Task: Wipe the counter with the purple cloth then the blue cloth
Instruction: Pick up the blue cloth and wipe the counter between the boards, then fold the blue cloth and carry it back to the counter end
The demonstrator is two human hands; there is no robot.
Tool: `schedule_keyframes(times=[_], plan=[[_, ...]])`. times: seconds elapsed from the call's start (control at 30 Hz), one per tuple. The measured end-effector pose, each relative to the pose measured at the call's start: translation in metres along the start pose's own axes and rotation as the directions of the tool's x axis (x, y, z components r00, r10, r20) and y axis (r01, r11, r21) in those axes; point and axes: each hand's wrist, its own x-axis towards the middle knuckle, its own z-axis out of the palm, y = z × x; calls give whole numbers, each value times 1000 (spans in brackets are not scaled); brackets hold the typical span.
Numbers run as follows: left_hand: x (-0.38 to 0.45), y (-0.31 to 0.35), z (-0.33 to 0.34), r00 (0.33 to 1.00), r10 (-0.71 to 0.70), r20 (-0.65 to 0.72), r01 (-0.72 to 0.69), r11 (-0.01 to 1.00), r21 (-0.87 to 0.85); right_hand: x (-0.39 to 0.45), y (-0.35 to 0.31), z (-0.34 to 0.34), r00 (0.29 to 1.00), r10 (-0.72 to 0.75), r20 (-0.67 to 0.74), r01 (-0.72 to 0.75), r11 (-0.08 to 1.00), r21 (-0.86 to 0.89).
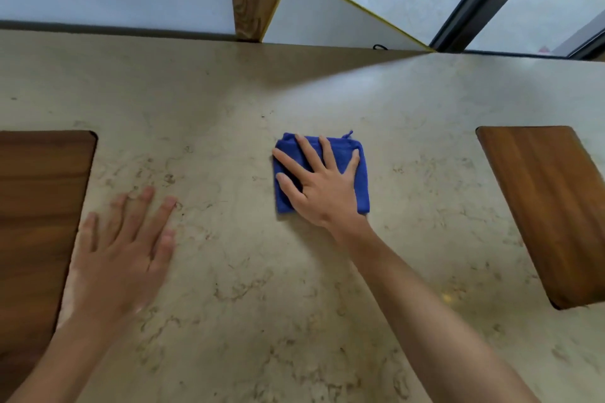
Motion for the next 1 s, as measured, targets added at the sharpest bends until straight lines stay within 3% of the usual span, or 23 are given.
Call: schedule_keyframes(times=[0.13,0.33,0.47,0.53,0.6,0.63,0.7,0.77,0.87,1.0], plan=[[-3,3,-1,1000,7,-9,-7,1000,4,8,-1,5,1000,-14,6,14,999,29],[-5,3,-5,1000,-6,7,6,1000,-1,-88,-25,29,988,-98,-116,97,995,-18],[-4,8,-12,1000,-2,28,3,999,-41,-89,-25,19,995,-83,-61,83,997,-6],[-6,11,-16,999,-19,37,20,999,-41,-89,-24,14,994,-87,-72,96,988,121],[-7,22,-21,999,-45,-4,45,996,-77,-91,-14,2,990,10,-144,53,903,426],[-4,32,-25,996,-62,-61,53,987,-149,-91,-3,-5,973,101,-206,34,824,565],[4,60,-34,980,-69,-186,1,938,-345,-94,22,-14,926,246,-287,9,744,668],[10,97,-39,971,-23,-237,-87,891,-445,-97,44,-19,938,276,-208,-63,729,682],[8,142,-35,978,121,-168,-188,857,-480,-100,67,-22,982,178,-57,-99,755,648],[8,147,-22,984,140,-111,-176,867,-465,-98,81,-21,997,71,29,-74,795,602]])
